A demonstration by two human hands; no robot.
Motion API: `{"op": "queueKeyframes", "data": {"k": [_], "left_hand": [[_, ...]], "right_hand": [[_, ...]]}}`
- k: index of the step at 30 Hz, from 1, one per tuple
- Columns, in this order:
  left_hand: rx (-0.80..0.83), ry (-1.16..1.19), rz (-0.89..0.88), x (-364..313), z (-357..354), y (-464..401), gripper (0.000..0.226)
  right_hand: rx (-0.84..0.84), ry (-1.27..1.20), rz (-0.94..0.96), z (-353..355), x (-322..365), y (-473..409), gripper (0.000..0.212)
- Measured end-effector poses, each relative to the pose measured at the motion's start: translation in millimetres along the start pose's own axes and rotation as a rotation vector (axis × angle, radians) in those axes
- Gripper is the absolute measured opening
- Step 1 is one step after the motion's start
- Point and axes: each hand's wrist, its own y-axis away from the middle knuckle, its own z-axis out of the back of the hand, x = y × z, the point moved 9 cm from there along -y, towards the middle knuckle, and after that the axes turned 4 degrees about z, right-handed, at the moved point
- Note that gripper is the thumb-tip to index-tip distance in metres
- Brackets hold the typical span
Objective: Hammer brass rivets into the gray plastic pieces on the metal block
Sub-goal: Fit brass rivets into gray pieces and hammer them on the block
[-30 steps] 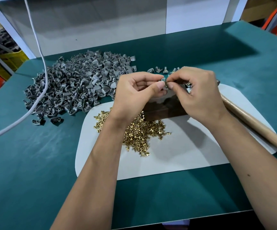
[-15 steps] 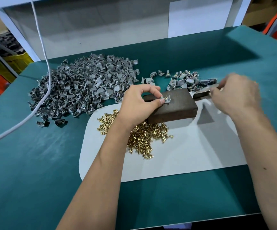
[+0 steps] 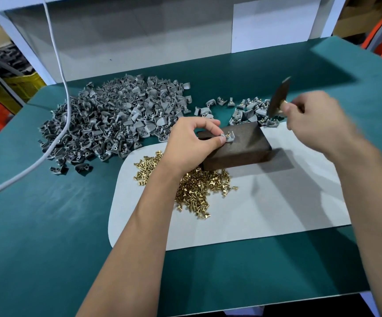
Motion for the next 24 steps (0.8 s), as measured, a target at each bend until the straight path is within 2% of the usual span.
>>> {"op": "queueKeyframes", "data": {"k": [3, 8, 14, 18, 21, 23, 24], "left_hand": [[-0.002, -0.006, 0.015, 1.1, 0.0, -0.3, 0.006], [0.005, 0.026, 0.045, 2.3, -1.0, -0.3, 0.007], [0.010, 0.044, 0.050, 2.8, -1.6, -0.5, 0.008], [0.014, 0.056, 0.051, 1.9, -1.5, 0.4, 0.007], [0.009, 0.040, 0.057, 1.3, -1.6, 0.7, 0.007], [0.006, 0.030, 0.063, 1.3, -2.0, 0.1, 0.008], [0.005, 0.030, 0.065, 1.2, -1.9, 0.0, 0.008]], "right_hand": [[0.055, -0.130, 0.180, 1.7, 39.5, 7.6, 0.033], [0.127, 0.003, 0.297, -14.6, 78.4, 19.5, 0.042], [-0.080, 0.003, 0.371, 9.8, 87.5, 29.4, 0.039], [0.118, 0.189, 0.310, -17.2, 79.4, 36.4, 0.039], [0.004, 0.199, 0.325, 1.9, 82.1, 34.1, 0.034], [-0.154, 0.044, 0.373, 17.7, 87.4, 39.9, 0.032], [-0.165, 0.010, 0.391, 17.2, 90.9, 43.7, 0.030]]}}
